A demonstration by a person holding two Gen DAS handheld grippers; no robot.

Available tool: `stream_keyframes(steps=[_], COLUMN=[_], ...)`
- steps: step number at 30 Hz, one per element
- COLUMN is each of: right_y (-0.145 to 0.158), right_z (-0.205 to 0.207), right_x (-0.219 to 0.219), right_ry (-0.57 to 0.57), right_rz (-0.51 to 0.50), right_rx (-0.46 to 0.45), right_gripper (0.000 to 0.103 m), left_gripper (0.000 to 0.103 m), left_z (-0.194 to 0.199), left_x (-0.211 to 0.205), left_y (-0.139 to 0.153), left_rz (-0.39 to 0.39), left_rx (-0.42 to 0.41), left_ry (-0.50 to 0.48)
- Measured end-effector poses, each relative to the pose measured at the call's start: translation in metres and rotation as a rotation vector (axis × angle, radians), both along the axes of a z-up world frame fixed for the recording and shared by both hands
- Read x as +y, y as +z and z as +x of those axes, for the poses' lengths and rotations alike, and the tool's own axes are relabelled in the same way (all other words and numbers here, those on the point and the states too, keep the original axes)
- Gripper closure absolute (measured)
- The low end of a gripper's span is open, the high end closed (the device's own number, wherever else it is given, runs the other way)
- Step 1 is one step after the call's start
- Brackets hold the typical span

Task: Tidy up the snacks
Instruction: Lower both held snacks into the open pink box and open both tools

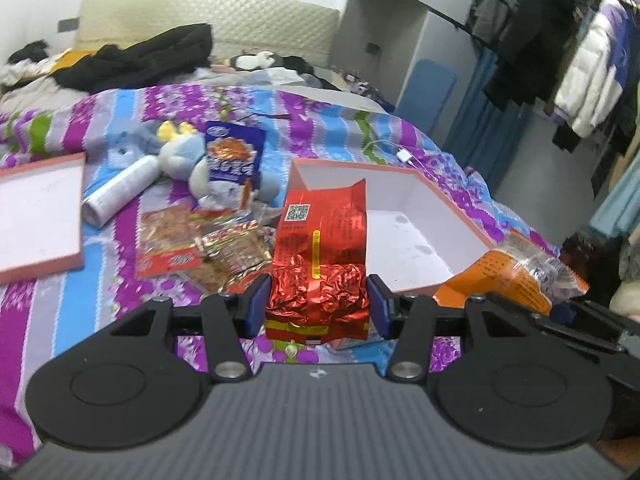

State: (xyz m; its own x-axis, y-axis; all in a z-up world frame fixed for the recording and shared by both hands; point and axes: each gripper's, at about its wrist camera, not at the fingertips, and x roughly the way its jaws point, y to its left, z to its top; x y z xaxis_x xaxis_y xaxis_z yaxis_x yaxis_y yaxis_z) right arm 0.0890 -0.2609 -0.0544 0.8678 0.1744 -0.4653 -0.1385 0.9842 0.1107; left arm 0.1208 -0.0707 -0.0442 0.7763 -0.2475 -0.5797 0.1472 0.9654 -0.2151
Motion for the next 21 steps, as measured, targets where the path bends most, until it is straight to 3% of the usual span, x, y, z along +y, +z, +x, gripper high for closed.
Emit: stream_keyframes(steps=[13, 21], right_y=[-0.015, -0.029], right_z=[0.062, 0.119], right_x=[-0.028, -0.045], right_ry=[-0.064, -0.084], right_rz=[-0.016, -0.023], right_rx=[0.021, 0.08], right_gripper=[0.057, 0.057], left_gripper=[0.046, 0.046], left_z=[0.092, 0.168], left_x=[-0.044, -0.071], left_y=[-0.013, -0.031], left_rz=[0.041, 0.041], left_rx=[-0.005, 0.088], left_ry=[-0.118, -0.188])
